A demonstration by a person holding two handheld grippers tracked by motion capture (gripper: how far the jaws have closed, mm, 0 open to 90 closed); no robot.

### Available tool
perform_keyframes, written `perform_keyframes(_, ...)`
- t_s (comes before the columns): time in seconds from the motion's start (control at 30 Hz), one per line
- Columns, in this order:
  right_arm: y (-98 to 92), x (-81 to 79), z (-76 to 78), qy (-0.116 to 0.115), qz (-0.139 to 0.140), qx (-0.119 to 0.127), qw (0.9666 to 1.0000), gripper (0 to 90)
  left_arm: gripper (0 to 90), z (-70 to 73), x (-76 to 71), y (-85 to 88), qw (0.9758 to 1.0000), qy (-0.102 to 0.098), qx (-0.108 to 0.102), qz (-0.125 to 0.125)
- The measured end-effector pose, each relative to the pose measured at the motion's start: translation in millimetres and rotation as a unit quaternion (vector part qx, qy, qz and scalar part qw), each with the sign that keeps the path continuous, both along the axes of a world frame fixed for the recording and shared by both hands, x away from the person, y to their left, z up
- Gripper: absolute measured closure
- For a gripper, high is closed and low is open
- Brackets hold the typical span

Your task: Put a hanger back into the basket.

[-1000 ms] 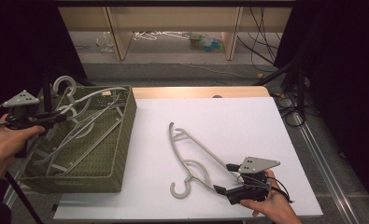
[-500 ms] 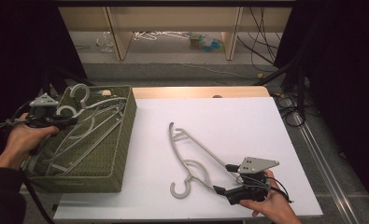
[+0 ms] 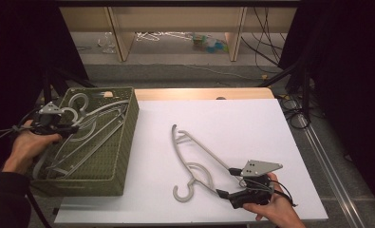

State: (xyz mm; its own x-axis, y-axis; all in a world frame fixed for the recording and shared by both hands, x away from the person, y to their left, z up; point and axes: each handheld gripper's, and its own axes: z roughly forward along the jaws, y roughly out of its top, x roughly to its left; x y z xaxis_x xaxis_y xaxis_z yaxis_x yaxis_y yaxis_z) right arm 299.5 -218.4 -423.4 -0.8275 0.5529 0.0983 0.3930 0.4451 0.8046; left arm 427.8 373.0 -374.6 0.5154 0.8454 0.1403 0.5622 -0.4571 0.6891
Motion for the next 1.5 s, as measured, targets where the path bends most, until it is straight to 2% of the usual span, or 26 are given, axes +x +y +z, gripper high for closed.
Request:
perform_keyframes(0.03,0.0,-0.2,-0.1,0.001,0.000,0.000,1.0000,18.0,77.3,-0.6,0.9,1.2,0.9999,0.010,0.008,-0.001)
perform_keyframes(0.1,0.1,-0.2,0.2,0.002,0.000,0.001,1.0000,18.0,76.7,-3.0,1.7,1.9,0.9999,0.011,0.003,0.004)
perform_keyframes(0.13,0.0,-0.5,0.5,0.003,-0.001,0.001,1.0000,18.0,76.7,-7.7,2.0,2.4,0.9998,0.010,-0.006,0.018)
perform_keyframes(0.2,-0.3,-0.3,0.3,-0.002,-0.003,0.002,1.0000,18.0,75.6,-13.6,2.9,2.9,0.9996,0.016,-0.007,0.024)
perform_keyframes(0.3,-0.7,0.2,-0.3,0.000,-0.002,-0.001,1.0000,18.1,74.8,-20.0,5.5,4.4,0.9996,0.019,-0.007,0.020)
perform_keyframes(0.33,-0.5,0.2,-0.5,0.001,-0.002,-0.001,1.0000,18.2,74.4,-22.4,5.8,5.2,0.9993,0.025,-0.005,0.027)
perform_keyframes(0.53,-0.6,0.2,-0.5,0.001,-0.002,-0.002,1.0000,18.2,70.2,-28.9,8.6,11.0,0.9988,0.021,-0.014,0.042)
perform_keyframes(0.6,-0.8,0.2,-0.6,0.001,-0.002,-0.002,1.0000,18.2,68.2,-28.1,9.5,11.8,0.9979,0.043,0.006,0.047)
perform_keyframes(0.63,-0.8,0.1,-0.5,0.001,-0.002,-0.002,1.0000,18.2,67.4,-27.8,10.7,12.8,0.9980,0.043,0.022,0.041)
perform_keyframes(0.7,-0.7,0.1,-0.4,0.000,-0.002,-0.002,1.0000,18.2,65.3,-28.8,12.4,13.3,0.9977,0.042,0.031,0.043)
perform_keyframes(0.77,-1.0,0.1,-0.5,0.000,-0.002,-0.002,1.0000,18.3,64.5,-29.3,12.2,13.0,0.9975,0.043,0.030,0.047)
perform_keyframes(0.8,-1.1,0.4,-0.6,-0.001,-0.002,-0.002,1.0000,18.4,63.9,-31.0,11.5,11.8,0.9973,0.038,0.020,0.060)
perform_keyframes(0.83,-1.2,0.4,-0.7,0.000,-0.002,-0.002,1.0000,18.4,63.3,-29.7,11.6,12.6,0.9967,0.044,0.032,0.060)
perform_keyframes(0.87,-1.2,0.4,-0.7,0.000,-0.002,-0.002,1.0000,18.4,62.1,-29.7,11.6,12.6,0.9967,0.044,0.032,0.060)
perform_keyframes(0.9,-1.7,0.4,-1.0,0.002,-0.005,-0.003,1.0000,18.4,61.1,-31.3,12.6,13.3,0.9964,0.037,0.045,0.062)
perform_keyframes(0.93,-1.8,0.5,-1.1,0.003,-0.005,-0.004,1.0000,18.4,60.4,-31.7,9.8,11.6,0.9943,0.046,0.042,0.087)
perform_keyframes(0.97,-1.9,0.7,-1.4,0.002,-0.005,-0.005,1.0000,18.4,59.8,-32.2,10.5,12.7,0.9942,0.043,0.046,0.087)
perform_keyframes(1.0,-1.8,0.6,-1.4,0.003,-0.005,-0.005,1.0000,18.4,58.3,-32.5,9.7,13.5,0.9934,0.042,0.043,0.098)
perform_keyframes(1.07,-1.8,0.8,-1.7,0.003,-0.004,-0.005,1.0000,18.4,57.1,-32.8,10.7,14.9,0.9941,0.037,0.043,0.092)
perform_keyframes(1.13,-1.7,1.0,-1.9,0.003,-0.003,-0.005,1.0000,18.4,56.2,-29.5,7.3,16.4,0.9938,0.025,0.034,0.102)
perform_keyframes(1.17,-1.7,1.0,-2.0,0.003,-0.003,-0.006,1.0000,18.4,54.8,-28.4,5.1,15.0,0.9928,0.022,0.021,0.116)
perform_keyframes(1.27,-1.7,0.9,-1.9,0.003,-0.004,-0.005,1.0000,18.4,50.7,-21.9,1.3,12.5,0.9940,0.005,-0.003,0.109)
perform_keyframes(1.4,-1.6,0.8,-1.8,0.002,-0.004,-0.005,1.0000,18.4,45.9,-13.4,-6.1,3.6,0.9952,-0.011,-0.015,0.096)
perform_keyframes(1.43,-1.6,0.8,-1.8,0.003,-0.004,-0.005,1.0000,18.4,44.7,-11.0,-9.3,-0.2,0.9945,-0.017,-0.027,0.099)
perform_keyframes(1.47,-1.6,0.9,-1.9,0.002,-0.005,-0.005,1.0000,18.4,43.5,-11.0,-9.3,-0.2,0.9945,-0.017,-0.027,0.099)
perform_keyframes(1.5,-1.5,1.0,-2.1,0.003,-0.005,-0.005,1.0000,18.4,42.6,-7.1,-13.6,-5.1,0.9947,-0.025,-0.037,0.093)
